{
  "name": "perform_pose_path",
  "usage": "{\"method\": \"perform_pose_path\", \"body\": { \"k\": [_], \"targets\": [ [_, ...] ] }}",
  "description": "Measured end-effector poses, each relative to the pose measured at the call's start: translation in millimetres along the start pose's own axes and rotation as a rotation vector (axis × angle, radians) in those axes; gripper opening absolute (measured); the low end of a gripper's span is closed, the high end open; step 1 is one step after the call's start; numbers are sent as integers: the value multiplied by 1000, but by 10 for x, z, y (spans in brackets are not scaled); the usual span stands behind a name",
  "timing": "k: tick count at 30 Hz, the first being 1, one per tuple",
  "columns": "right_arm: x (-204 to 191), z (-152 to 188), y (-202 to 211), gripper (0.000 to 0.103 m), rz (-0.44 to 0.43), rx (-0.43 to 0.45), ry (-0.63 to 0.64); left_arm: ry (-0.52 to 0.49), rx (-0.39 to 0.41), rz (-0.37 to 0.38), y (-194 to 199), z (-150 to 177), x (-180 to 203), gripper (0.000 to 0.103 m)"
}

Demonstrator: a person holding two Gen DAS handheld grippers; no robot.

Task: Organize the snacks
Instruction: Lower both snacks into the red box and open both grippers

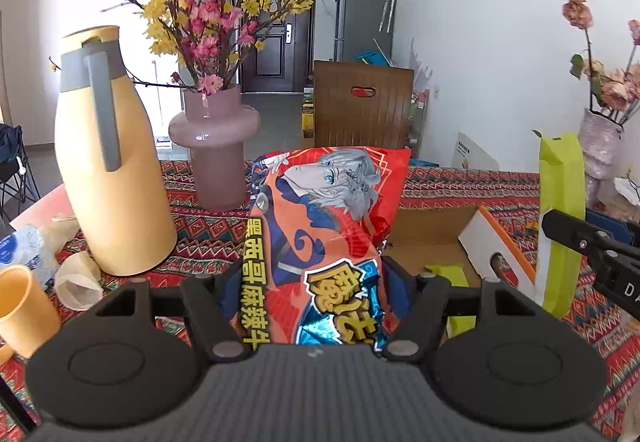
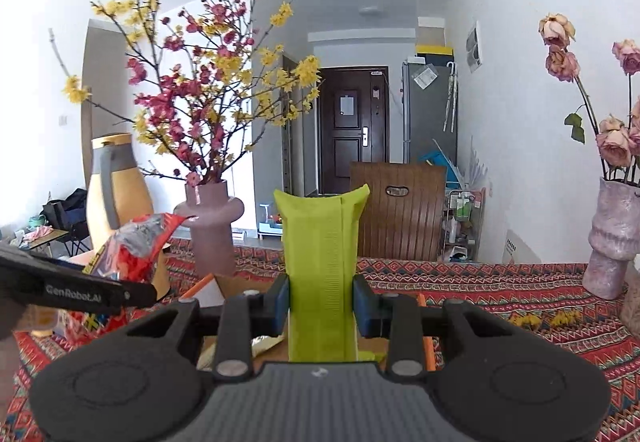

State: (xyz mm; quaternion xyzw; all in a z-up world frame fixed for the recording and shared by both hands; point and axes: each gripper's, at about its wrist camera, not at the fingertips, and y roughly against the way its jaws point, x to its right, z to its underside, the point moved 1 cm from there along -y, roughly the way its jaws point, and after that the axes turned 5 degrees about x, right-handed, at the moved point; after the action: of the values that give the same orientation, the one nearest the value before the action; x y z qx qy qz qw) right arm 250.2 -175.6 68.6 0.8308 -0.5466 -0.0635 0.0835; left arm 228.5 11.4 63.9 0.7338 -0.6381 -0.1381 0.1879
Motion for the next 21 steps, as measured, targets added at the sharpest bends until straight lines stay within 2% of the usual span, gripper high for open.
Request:
{"method": "perform_pose_path", "body": {
  "k": [10,15,21],
  "targets": [
    [245,253,-689,32,51,-47,-117,20,4,-35,-530,161,-15,69],
    [312,448,-868,32,66,-79,-127,-5,-4,-31,-677,308,-5,69],
    [294,613,-1027,32,68,-139,-117,18,-39,-26,-781,361,-82,69]
  ]
}}
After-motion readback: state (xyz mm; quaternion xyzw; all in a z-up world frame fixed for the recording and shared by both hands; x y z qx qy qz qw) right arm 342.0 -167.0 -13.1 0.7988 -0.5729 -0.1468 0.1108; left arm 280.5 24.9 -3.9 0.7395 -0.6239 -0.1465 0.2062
